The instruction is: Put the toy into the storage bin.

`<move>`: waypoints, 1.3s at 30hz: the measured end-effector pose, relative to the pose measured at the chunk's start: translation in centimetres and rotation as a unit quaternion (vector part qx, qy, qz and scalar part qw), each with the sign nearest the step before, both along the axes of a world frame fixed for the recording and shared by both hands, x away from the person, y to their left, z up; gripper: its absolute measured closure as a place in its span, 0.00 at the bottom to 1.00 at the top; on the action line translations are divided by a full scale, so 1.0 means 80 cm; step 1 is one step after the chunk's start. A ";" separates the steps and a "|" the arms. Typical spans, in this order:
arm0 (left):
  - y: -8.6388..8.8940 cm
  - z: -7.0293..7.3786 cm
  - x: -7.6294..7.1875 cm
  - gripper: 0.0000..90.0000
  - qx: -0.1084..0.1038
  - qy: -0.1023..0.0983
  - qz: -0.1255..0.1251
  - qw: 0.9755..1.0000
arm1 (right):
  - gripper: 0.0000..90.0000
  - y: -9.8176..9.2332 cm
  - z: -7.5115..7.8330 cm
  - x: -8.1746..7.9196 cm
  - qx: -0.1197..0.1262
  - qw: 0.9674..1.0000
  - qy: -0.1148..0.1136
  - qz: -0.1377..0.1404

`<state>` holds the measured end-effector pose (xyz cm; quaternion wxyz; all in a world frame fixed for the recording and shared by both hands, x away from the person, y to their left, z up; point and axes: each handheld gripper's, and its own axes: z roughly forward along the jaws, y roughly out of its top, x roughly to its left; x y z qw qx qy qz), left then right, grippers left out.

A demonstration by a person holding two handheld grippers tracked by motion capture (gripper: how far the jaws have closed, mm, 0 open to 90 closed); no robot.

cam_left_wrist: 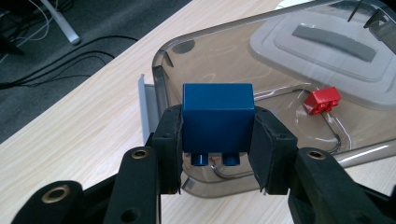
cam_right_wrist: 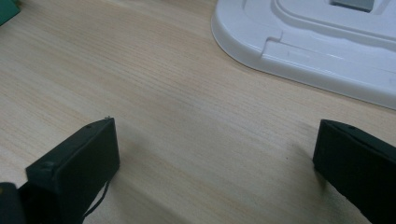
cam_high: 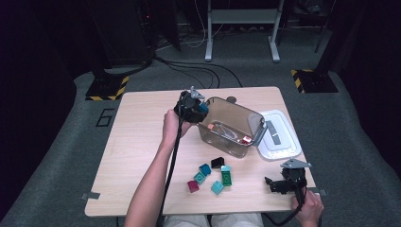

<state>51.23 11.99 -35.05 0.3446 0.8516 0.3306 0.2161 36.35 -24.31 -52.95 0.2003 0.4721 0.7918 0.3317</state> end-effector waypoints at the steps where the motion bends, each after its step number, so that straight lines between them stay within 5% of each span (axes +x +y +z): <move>1: -0.002 0.000 0.002 0.65 0.000 0.002 0.001 1.000 | 0.00 0.000 0.000 0.000 0.000 1.000 0.000 0.000; 11: -0.011 -0.013 0.021 0.65 0.020 0.022 0.004 1.000 | 0.00 0.000 0.000 0.000 0.000 1.000 0.000 0.000; 20: -0.022 -0.029 0.034 0.64 0.017 0.048 0.008 0.999 | 0.00 0.000 0.000 0.000 0.000 1.000 0.000 0.001; 23: -0.023 -0.031 0.035 0.46 0.007 0.065 0.015 0.998 | 0.00 0.000 0.000 0.000 0.000 1.000 0.000 0.000; 27: -0.020 -0.028 0.029 0.31 -0.006 0.059 0.021 0.998 | 0.00 0.000 0.000 0.000 -0.001 1.000 0.000 0.001; 39: 0.009 -0.020 -0.006 0.19 -0.020 0.047 0.013 0.999 | 0.00 0.000 0.000 0.000 0.000 1.000 0.001 0.000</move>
